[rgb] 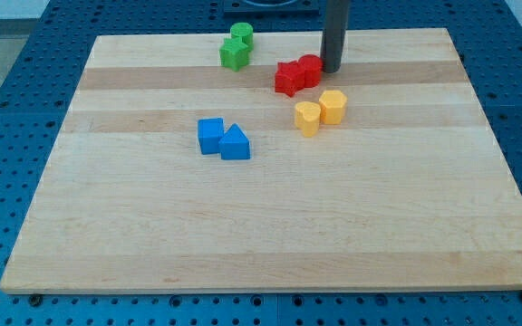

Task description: Move the red star and red circle closer to the blue triangle

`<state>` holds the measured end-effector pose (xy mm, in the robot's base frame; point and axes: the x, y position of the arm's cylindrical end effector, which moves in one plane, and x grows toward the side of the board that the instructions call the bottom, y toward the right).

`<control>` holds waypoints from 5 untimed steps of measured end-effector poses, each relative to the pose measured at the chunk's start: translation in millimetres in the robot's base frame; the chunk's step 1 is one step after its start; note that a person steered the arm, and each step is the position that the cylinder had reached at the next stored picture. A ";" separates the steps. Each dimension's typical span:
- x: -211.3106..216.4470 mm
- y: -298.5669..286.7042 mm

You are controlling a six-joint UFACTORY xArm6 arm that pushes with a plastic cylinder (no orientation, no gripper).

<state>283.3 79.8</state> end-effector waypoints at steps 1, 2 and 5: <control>10.0 -18.7; 20.3 -38.7; 24.0 -97.3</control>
<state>307.3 -17.5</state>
